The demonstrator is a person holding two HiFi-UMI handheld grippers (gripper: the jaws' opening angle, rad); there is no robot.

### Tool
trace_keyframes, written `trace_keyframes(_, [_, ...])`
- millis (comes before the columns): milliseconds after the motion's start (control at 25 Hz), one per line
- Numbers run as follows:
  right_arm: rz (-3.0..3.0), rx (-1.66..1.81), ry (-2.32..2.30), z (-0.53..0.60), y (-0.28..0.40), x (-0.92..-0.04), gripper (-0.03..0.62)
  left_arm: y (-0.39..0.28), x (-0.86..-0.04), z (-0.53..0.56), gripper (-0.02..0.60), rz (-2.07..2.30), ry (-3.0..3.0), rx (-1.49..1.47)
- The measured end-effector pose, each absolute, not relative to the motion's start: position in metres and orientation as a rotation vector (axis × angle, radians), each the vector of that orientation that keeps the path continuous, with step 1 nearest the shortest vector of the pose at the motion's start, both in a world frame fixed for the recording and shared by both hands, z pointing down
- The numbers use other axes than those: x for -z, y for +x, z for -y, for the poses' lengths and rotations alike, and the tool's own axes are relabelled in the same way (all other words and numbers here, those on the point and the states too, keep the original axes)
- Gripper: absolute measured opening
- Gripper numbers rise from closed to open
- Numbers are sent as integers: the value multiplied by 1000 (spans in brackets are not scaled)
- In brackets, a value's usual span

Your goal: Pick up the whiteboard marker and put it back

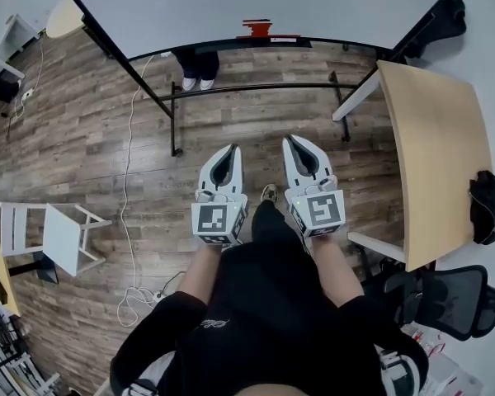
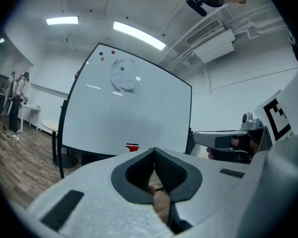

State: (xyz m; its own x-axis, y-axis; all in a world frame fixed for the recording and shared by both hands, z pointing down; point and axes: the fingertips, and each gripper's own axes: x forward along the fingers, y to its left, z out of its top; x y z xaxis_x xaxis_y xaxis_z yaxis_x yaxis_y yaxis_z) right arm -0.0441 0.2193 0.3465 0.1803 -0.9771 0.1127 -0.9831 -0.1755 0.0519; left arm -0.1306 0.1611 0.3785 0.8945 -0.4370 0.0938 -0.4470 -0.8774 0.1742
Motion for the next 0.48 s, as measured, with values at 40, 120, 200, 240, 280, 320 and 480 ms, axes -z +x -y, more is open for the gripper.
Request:
trace_keyframes(40, [1943, -88, 2324, -214, -29, -348, 2, -115, -381, -156, 6, 671, 2872, -90])
trace_keyframes(120, [1942, -99, 2323, -203, 2, -352, 2, -84, -383, -147, 6, 661, 2881, -117])
trace_keyframes(200, [1934, -110, 2322, -192, 33, -356, 2, -54, -384, -137, 5, 650, 2890, -137])
trace_keyframes(240, [1929, -119, 2321, -187, 46, -358, 2, -40, -385, -132, 6, 647, 2891, -145])
trace_keyframes(280, [1930, -133, 2318, -183, 57, -361, 2, -29, -386, -128, 6, 649, 2889, -159])
trace_keyframes(320, [1939, -151, 2314, -179, 64, -364, 2, -21, -387, -124, 6, 658, 2889, -179])
trace_keyframes(480, [1962, -166, 2300, -168, 99, -372, 2, 27, -391, -118, 6, 667, 2919, -229])
